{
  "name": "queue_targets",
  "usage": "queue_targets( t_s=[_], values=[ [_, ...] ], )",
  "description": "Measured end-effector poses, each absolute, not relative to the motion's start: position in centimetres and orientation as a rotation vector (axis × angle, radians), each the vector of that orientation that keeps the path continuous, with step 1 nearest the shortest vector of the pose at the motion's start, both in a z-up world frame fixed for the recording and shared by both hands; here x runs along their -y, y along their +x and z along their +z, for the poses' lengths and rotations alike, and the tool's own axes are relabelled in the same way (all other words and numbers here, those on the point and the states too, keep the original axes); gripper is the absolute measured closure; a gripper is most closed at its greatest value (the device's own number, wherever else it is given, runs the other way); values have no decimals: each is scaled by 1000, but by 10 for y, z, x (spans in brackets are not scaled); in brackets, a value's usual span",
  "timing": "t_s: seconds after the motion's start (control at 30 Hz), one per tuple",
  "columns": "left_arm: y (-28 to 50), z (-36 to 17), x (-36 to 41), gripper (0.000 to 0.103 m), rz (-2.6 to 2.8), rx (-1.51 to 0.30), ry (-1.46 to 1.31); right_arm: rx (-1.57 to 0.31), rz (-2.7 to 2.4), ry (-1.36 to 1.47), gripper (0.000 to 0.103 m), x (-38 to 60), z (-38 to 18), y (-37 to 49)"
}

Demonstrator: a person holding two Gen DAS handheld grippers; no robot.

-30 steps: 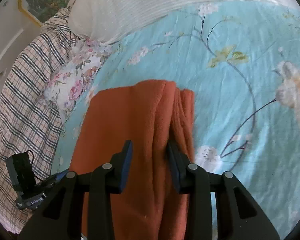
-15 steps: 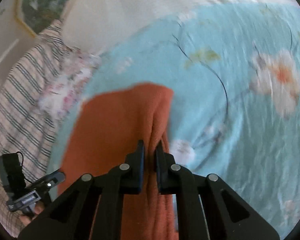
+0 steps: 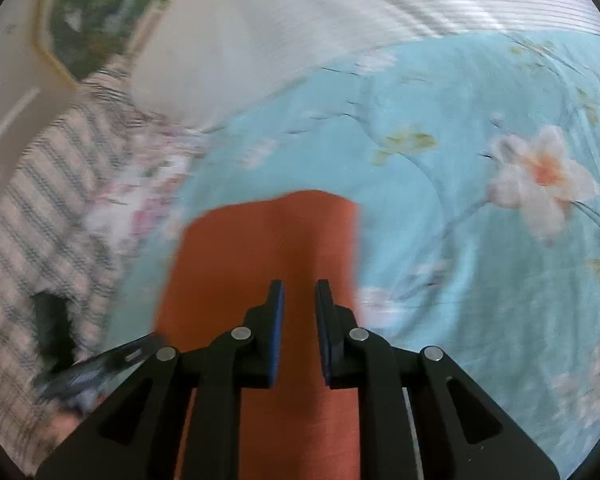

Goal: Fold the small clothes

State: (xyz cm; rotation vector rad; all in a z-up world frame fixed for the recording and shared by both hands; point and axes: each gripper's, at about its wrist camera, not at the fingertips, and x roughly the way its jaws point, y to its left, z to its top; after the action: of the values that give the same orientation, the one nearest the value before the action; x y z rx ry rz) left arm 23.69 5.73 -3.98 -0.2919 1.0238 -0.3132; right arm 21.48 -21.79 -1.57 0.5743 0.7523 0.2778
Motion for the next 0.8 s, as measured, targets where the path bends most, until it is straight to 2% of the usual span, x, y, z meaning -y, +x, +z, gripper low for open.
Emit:
queue_targets(
  t_s=[0.17, 0.2, 0.23, 0.33, 0.53, 0.67, 0.73, 0.8],
  values=[
    [308, -52, -61, 50, -343, -1074, -413, -749, 353, 561, 86, 193, -12, 201],
    [319, -54, -61, 53, -342, -1078, -426, -749, 349, 564, 86, 193, -13, 200],
    [332, -55, -62, 62, -335, -1074, -432, -753, 350, 581, 86, 195, -15, 198],
    [371, -49, -60, 80, -284, -1036, -401, -785, 353, 601, 86, 198, -25, 196],
    [399, -19, -78, 84, -193, -940, -385, -809, 339, 621, 86, 203, -35, 193],
    [359, 6, -79, 83, -228, -875, -364, -783, 357, 622, 86, 199, -23, 204],
    [335, 9, -71, 79, -270, -870, -350, -777, 364, 636, 86, 195, -19, 218],
    [307, 7, -60, 79, -333, -889, -346, -766, 351, 666, 86, 195, -22, 232]
  ],
)
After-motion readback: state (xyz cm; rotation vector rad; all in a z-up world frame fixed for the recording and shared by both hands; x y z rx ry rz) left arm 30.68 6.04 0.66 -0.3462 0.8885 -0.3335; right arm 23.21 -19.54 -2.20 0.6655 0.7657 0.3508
